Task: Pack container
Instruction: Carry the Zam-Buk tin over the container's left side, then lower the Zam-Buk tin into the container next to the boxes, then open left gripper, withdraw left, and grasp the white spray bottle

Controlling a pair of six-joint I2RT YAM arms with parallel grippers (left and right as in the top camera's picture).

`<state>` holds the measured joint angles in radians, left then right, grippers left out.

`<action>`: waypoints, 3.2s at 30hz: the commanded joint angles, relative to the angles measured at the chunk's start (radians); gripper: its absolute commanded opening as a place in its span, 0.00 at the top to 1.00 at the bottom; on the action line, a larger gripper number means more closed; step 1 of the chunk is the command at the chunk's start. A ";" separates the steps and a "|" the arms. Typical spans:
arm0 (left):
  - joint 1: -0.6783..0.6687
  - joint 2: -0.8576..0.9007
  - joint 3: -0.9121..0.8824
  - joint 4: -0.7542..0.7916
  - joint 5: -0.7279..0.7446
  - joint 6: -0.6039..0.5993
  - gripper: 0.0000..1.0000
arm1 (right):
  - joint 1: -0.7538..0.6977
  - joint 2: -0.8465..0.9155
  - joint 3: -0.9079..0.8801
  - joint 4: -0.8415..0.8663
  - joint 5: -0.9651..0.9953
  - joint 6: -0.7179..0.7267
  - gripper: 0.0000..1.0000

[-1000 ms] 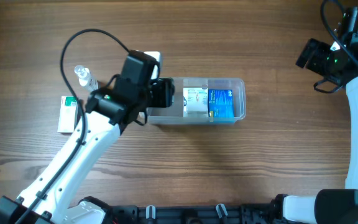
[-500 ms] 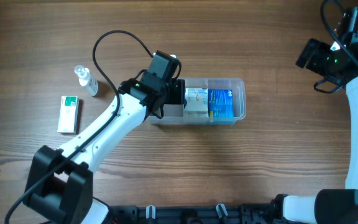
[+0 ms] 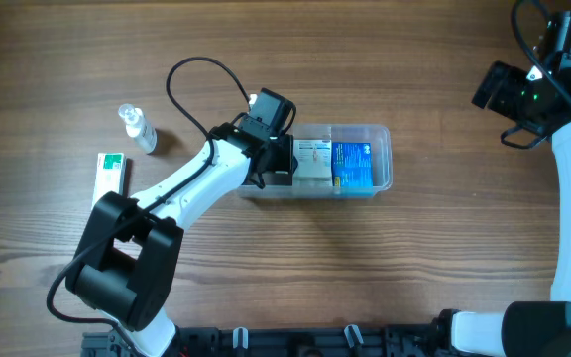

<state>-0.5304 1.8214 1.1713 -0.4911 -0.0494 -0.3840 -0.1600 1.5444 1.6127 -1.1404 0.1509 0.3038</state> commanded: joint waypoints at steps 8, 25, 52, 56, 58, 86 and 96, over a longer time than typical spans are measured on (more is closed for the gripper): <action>-0.006 0.010 0.018 0.001 -0.005 -0.014 0.43 | -0.001 -0.005 0.010 0.003 0.006 -0.015 0.00; -0.032 0.010 0.018 -0.044 -0.019 -0.014 0.39 | -0.001 -0.005 0.010 0.003 0.006 -0.015 0.00; -0.034 0.012 0.018 -0.050 0.006 -0.014 0.96 | -0.001 -0.005 0.010 0.003 0.006 -0.015 0.00; -0.034 0.012 0.018 -0.063 -0.026 -0.014 0.96 | -0.001 -0.005 0.010 0.003 0.006 -0.015 0.00; -0.034 0.012 0.018 -0.093 -0.112 -0.118 0.96 | -0.001 -0.005 0.010 0.003 0.006 -0.016 0.00; -0.030 -0.019 0.048 -0.124 -0.211 -0.192 0.90 | -0.001 -0.005 0.010 0.003 0.006 -0.015 0.00; 0.186 -0.411 0.063 -0.229 -0.337 -0.039 0.12 | -0.001 -0.005 0.010 0.003 0.006 -0.015 0.00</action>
<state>-0.4595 1.5047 1.2156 -0.7097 -0.3145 -0.5323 -0.1600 1.5444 1.6127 -1.1408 0.1505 0.3038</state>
